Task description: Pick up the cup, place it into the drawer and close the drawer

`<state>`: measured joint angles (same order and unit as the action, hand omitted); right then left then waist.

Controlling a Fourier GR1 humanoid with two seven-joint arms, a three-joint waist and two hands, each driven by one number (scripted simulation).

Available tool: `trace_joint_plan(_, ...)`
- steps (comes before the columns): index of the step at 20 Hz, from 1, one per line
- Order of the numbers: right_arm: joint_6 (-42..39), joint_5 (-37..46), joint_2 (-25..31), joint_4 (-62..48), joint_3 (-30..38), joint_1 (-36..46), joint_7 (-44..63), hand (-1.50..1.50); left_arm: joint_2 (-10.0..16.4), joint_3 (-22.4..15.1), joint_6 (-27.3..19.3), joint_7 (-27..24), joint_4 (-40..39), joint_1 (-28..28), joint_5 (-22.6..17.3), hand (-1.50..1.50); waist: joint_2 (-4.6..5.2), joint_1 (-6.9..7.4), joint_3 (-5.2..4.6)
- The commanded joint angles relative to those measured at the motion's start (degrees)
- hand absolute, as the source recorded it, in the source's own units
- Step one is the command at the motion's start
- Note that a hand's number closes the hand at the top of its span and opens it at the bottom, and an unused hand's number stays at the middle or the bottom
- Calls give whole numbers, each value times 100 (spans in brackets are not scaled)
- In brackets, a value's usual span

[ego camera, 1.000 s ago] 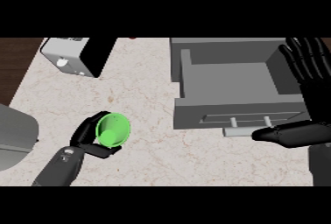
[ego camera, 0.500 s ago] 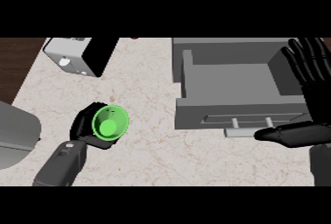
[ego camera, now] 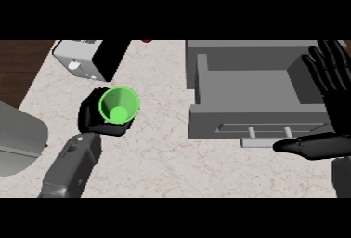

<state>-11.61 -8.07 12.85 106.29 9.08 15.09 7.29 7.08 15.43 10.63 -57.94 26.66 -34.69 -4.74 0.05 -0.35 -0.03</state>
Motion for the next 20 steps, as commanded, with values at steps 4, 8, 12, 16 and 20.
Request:
trace_joint_plan(4, 0, -31, 82, 133, 112, -64, 114, -150, -526, -492, -459, 1009, 1526, -380, 51, 150, -64, 117, 11)
trace_joint_plan(8, -56, 59, 55, -159, 96, -86, -162, -150, -574, -607, -580, 2248, 2072, -1101, -78, 150, -56, 114, 12)
trace_joint_plan(12, 18, 16, 4, 58, 83, -94, -2, -150, -701, -1106, -1324, 2734, 2238, -1602, -219, 150, -28, -10, 5)
trace_joint_plan(16, 206, 181, -127, 121, -51, 45, 44, -150, -706, -1064, -1803, 3382, 2007, -2513, -95, 150, -2, -51, 4)
trace_joint_plan(20, 32, 273, -85, -466, 51, -35, -574, -150, -707, -1658, -2464, 3744, 1559, -3092, -509, 150, 25, -119, 7)
